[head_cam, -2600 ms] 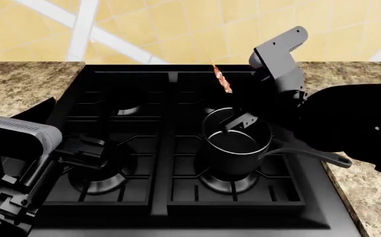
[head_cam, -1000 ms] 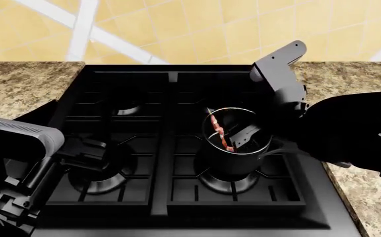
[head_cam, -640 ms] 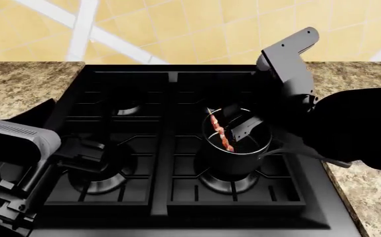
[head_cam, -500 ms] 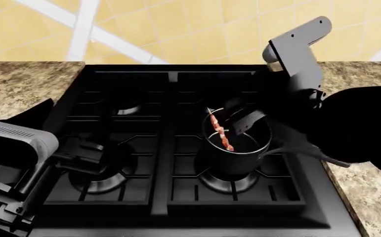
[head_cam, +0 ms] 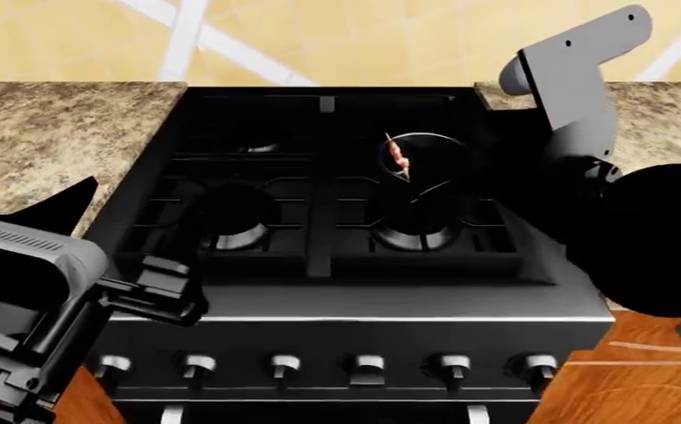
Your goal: Frozen meat rests on a plate on the counter. Retrieve the meat and place it in a pot on a burner. Then turn the burner on.
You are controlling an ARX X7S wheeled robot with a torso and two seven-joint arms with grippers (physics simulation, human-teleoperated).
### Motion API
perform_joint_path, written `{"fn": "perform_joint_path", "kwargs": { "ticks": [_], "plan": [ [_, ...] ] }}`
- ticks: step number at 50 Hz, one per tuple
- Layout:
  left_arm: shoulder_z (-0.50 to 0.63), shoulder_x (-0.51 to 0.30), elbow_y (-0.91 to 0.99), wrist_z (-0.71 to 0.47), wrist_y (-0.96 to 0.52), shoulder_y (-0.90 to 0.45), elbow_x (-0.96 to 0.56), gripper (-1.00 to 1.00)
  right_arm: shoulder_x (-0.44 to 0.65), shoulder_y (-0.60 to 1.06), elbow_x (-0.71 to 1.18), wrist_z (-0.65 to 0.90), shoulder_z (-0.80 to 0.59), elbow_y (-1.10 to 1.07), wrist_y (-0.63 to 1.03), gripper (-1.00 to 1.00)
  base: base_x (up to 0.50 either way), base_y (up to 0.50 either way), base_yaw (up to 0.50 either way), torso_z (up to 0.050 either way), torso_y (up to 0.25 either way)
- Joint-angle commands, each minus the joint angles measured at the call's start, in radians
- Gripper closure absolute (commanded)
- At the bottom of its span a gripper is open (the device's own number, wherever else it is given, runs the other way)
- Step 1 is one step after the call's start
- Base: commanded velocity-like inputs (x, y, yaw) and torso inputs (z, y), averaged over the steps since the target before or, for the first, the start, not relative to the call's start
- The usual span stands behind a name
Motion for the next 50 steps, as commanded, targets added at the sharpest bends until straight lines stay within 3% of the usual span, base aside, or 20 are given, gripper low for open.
{"fn": "perform_joint_path", "kwargs": {
  "ticks": [1,25,33,40,50],
  "plan": [
    [0.052,0.010,-0.022,0.010,0.003,-0.026,0.026,-1.00,0.012,-0.002,0.024,0.020,0.015,-0.025,-0.009,-1.00,-0.50,-0.26,0.00,0.000,0.000],
    [0.037,0.028,-0.041,0.052,0.121,0.062,0.158,-1.00,0.038,-0.065,0.019,0.038,0.052,-0.048,-0.082,-1.00,-0.39,-0.38,0.00,0.000,0.000],
    [0.076,0.050,-0.064,0.071,0.202,0.112,0.302,-1.00,0.038,-0.216,-0.045,0.146,0.119,-0.120,-0.240,-1.00,0.00,0.00,0.00,0.000,0.000],
    [0.153,0.108,-0.093,0.037,0.305,0.219,0.477,-1.00,0.007,-0.398,-0.158,0.267,0.143,-0.228,-0.377,-1.00,0.00,0.00,0.00,-0.050,0.000],
    [0.160,0.151,-0.097,0.034,0.369,0.326,0.497,-1.00,-0.026,-0.551,-0.265,0.302,0.128,-0.276,-0.463,-1.00,0.00,0.00,0.00,-0.050,0.000]
  ]
}}
